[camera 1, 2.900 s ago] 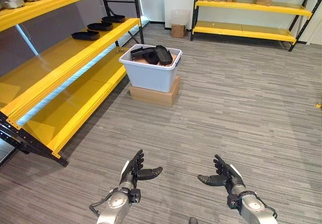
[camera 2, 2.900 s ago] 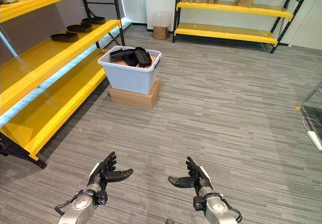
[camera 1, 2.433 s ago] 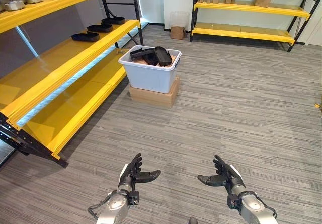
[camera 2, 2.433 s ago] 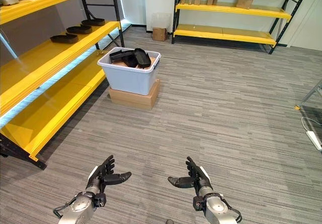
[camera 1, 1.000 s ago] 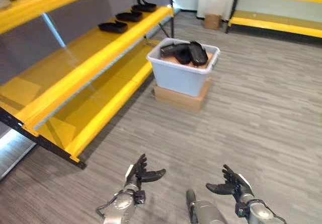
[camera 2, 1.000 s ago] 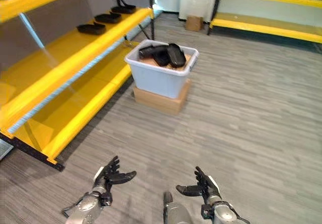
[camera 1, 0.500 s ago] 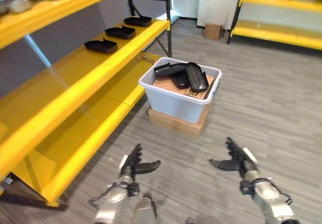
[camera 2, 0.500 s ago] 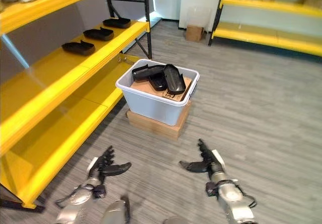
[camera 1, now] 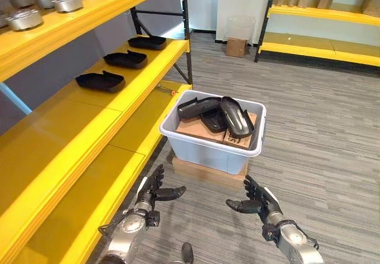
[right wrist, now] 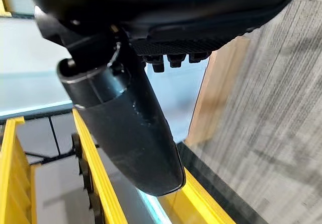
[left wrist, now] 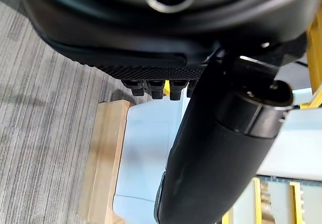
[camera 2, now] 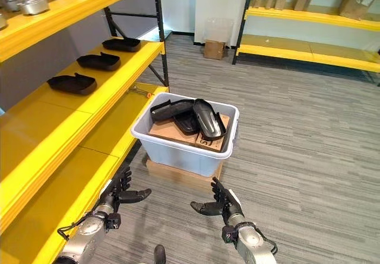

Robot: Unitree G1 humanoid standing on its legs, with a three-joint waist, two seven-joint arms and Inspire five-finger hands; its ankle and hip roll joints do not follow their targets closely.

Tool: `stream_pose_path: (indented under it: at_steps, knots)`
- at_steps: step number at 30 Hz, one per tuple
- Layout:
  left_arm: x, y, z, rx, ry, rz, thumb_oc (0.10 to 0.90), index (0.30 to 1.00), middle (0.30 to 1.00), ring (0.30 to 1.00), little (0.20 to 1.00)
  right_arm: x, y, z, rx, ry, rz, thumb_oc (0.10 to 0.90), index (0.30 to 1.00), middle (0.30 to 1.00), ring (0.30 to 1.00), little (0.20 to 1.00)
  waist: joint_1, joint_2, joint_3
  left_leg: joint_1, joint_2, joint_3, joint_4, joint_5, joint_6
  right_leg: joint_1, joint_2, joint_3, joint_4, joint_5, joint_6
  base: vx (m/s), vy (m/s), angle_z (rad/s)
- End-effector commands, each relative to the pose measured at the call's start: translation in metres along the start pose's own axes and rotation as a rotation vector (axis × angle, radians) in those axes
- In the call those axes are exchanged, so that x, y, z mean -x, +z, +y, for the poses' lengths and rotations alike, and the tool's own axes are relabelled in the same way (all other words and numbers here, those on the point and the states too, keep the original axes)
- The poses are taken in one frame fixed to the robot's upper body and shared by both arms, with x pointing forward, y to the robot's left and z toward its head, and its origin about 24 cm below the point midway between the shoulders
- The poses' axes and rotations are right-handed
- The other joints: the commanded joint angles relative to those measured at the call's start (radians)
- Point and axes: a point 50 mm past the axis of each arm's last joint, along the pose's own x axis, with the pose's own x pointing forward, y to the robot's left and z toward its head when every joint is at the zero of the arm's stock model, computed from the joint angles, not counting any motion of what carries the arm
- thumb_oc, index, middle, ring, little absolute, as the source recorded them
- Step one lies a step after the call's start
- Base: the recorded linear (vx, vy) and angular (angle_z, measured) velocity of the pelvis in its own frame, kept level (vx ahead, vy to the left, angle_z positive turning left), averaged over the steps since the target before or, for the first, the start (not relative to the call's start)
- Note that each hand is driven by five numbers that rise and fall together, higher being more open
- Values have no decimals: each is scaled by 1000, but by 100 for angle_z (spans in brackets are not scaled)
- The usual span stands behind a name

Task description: Move parts from the plastic box to the shelf.

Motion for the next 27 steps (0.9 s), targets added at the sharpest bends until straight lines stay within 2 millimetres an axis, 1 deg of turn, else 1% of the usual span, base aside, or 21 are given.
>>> stream_pose_path:
  at_steps: [1, 2, 3, 4, 5, 6, 7, 8, 9, 10, 11, 12, 13, 14, 15, 16, 17, 18, 21, 22, 27]
  knots:
    - [-7, 47, -7, -15, -33, -228, 900, 1000, 1000, 1000, 1000, -3, 46, -10, 16, -6, -210, 900, 1000, 1000, 1000, 1000, -12, 12, -10, 16, 65, 0, 150, -169, -33, -46, 3, 37, 59, 300, 45, 69, 237, -9]
    - [-8, 50, -8, -21, -35, -236, 900, 1000, 1000, 1000, 1000, -4, 47, -9, 20, -5, -217, 900, 1000, 1000, 1000, 1000, -21, 27, 9, 44, 63, 12, 129, -172, -19, -111, 14, 8, 162, 325, 29, 37, 280, -13]
    - [-9, 52, -7, -22, -30, -240, 900, 1000, 1000, 1000, 1000, -5, 49, -7, 18, -4, -228, 900, 1000, 1000, 1000, 1000, -25, 36, 30, 67, 60, 27, 122, -180, -9, -147, 11, -50, 230, 313, 19, 6, 221, -21]
    - [-9, 52, -7, -22, -30, -241, 900, 1000, 1000, 1000, 1000, -5, 49, -7, 18, -4, -228, 900, 1000, 1000, 1000, 1000, -24, 37, 28, 64, 61, 27, 121, -178, -9, -150, 12, -49, 228, 316, 18, 7, 172, -31]
    - [-9, 53, -7, -23, -30, -244, 900, 1000, 1000, 1000, 1000, -5, 52, -6, 18, -5, -238, 900, 1000, 1000, 1000, 1000, -28, 49, 40, 83, 59, 37, 111, -184, -2, -180, 15, -88, 270, 294, 11, 47, 150, -48]
    - [-8, 53, -5, -22, -21, -247, 900, 1000, 1000, 1000, 1000, -5, 53, -5, 17, -4, -246, 900, 1000, 1000, 1000, 1000, -21, 53, 49, 112, 53, 61, 103, -197, 2, -184, -16, -174, 286, 262, 2, 82, 204, -59]
    - [-7, 52, -4, -21, -23, -242, 900, 1000, 1000, 1000, 1000, -6, 53, -4, 14, -2, -247, 900, 1000, 1000, 1000, 1000, -21, 59, 48, 129, 51, 74, 90, -200, 4, -199, -30, -233, 292, 252, -7, 125, 158, -77]
    - [-6, 48, -2, -17, -24, -229, 900, 1000, 1000, 1000, 1000, -7, 54, -2, 16, 9, -245, 900, 1000, 1000, 1000, 1000, -27, 66, 56, 166, 53, 109, 65, -202, -2, -217, -26, -317, 256, 193, -14, 114, 79, -79]
    - [-6, 47, -1, -14, -20, -225, 900, 1000, 1000, 1000, 1000, -8, 55, -1, 21, 17, -246, 900, 1000, 1000, 1000, 1000, -23, 64, 55, 177, 54, 127, 56, -205, -6, -224, -29, -363, 216, 189, -13, 83, 26, -75]
    - [-6, 47, -1, -14, -20, -225, 900, 1000, 1000, 1000, 1000, -8, 55, -1, 21, 18, -246, 900, 1000, 1000, 1000, 1000, -24, 65, 55, 177, 55, 127, 56, -204, -7, -222, -28, -363, 214, 190, -14, 134, -40, -45]
    - [-4, 42, 2, -6, -9, -210, 900, 1000, 1000, 1000, 1000, -8, 56, 0, 28, 28, -252, 900, 1000, 1000, 1000, 1000, -19, 63, 51, 210, 52, 148, 40, -227, -21, -232, -50, -433, 127, 187, 12, 138, -79, -37]
    - [-3, 40, 3, -2, -3, -207, 900, 1000, 1000, 1000, 1000, -8, 57, -1, 37, 29, -252, 900, 1000, 1000, 1000, 1000, -19, 65, 49, 215, 58, 158, 40, -229, -28, -229, -52, -459, 84, 204, 17, 151, -75, -40]
    - [-2, 40, 3, -1, -3, -206, 900, 1000, 1000, 1000, 1000, -8, 56, 0, 38, 30, -251, 900, 1000, 1000, 1000, 1000, -21, 69, 49, 218, 62, 155, 41, -234, -30, -223, -48, -462, 80, 204, 19, 122, -131, -55]
    - [-1, 36, 5, 10, 11, -196, 900, 1000, 1000, 1000, 1000, -9, 57, 0, 53, 33, -248, 900, 1000, 1000, 1000, 1000, -20, 65, 46, 230, 71, 173, 47, -239, -43, -235, -62, -497, 2, 247, 39, 91, -90, -51]
    - [-1, 36, 5, 11, 11, -196, 900, 1000, 1000, 1000, 1000, -9, 57, 0, 53, 34, -248, 900, 1000, 1000, 1000, 1000, -20, 67, 47, 230, 73, 174, 47, -240, -44, -232, -60, -498, -3, 250, 39, 122, -156, -46]
    - [0, 34, 5, 12, 16, -189, 900, 1000, 1000, 1000, 1000, -9, 57, 0, 59, 33, -248, 900, 1000, 1000, 1000, 1000, -26, 64, 47, 239, 80, 178, 46, -241, -51, -235, -58, -472, -40, 269, 49, 153, -163, -28]
    - [1, 30, 6, 4, 17, -179, 900, 1000, 1000, 1000, 1000, -7, 53, -1, 55, 34, -236, 900, 1000, 1000, 1000, 1000, -28, 46, 35, 253, 82, 173, 47, -242, -67, -174, -9, -427, -128, 254, 40, 212, -203, -22]
    - [1, 29, 4, 8, 16, -178, 900, 1000, 1000, 1000, 1000, -7, 53, -1, 51, 32, -234, 900, 1000, 1000, 1000, 1000, -25, 43, 27, 259, 86, 176, 51, -244, -71, -155, 6, -414, -142, 255, 37, 168, -140, -15]
    - [0, 27, 0, 26, 6, -172, 900, 1000, 1000, 1000, 1000, -5, 53, -6, 53, 20, -232, 900, 1000, 1000, 1000, 1000, -24, 43, 13, 263, 107, 177, 67, -236, -88, -130, 30, -408, -146, 239, 23, 135, -157, -23]
    - [-1, 27, -2, 32, 0, -170, 900, 1000, 1000, 1000, 1000, -5, 52, -8, 52, 15, -229, 900, 1000, 1000, 1000, 1000, -26, 36, 12, 254, 109, 188, 70, -214, -89, -132, 28, -417, -151, 247, 8, 67, -155, -3]
    - [-3, 31, -11, 54, -29, -178, 900, 1000, 1000, 1000, 1000, -2, 51, -15, 53, -5, -223, 900, 1000, 1000, 1000, 1000, -41, 37, 12, 245, 163, 162, 126, -174, -129, -117, 56, -408, -123, 196, -29, 91, -147, 8]
